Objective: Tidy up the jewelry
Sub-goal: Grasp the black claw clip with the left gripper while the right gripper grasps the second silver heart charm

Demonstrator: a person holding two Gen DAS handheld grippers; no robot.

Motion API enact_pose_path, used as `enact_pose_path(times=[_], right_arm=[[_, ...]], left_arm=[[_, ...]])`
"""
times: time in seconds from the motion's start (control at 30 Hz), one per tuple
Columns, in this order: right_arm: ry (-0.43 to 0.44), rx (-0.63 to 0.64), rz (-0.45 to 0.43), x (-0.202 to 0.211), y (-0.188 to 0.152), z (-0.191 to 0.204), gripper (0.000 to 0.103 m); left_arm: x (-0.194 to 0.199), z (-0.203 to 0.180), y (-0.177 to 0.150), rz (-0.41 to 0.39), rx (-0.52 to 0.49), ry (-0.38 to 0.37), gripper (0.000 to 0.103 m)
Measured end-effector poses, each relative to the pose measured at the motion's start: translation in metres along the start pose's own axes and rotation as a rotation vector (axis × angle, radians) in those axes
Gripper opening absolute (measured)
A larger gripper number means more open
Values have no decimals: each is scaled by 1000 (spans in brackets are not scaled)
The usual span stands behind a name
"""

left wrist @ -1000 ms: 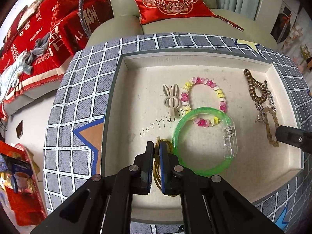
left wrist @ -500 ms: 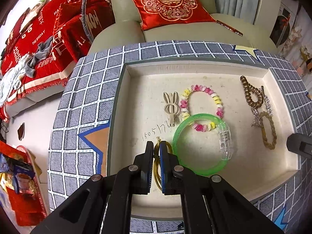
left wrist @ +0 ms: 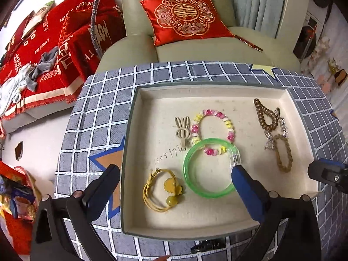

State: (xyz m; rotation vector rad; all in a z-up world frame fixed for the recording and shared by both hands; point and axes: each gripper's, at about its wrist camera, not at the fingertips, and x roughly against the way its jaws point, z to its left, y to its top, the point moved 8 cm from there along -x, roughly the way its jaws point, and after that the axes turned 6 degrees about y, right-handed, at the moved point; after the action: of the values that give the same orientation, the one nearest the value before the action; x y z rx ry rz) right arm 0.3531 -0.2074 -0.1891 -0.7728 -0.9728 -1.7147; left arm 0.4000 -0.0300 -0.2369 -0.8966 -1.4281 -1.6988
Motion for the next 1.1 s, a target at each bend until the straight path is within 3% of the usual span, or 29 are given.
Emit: enact_pose_path(times=[0.13, 0.17, 0.33, 0.77, 1.1], right_arm=[[-21, 37, -46, 9, 0, 7, 92], [-23, 51, -64, 12, 0, 9, 102], [-33, 121, -131, 27, -1, 23, 103], [-44, 122, -44, 37, -39, 26, 103], [-56, 122, 46, 27, -87, 16, 103]], left_arm=[[-1, 3, -3, 1, -3, 8, 103], [1, 4, -4, 0, -3, 9, 103], [16, 9, -13, 3, -4, 20, 103], [40, 14, -43, 23, 3, 16, 103], [46, 26, -89, 76, 22, 18, 103]])
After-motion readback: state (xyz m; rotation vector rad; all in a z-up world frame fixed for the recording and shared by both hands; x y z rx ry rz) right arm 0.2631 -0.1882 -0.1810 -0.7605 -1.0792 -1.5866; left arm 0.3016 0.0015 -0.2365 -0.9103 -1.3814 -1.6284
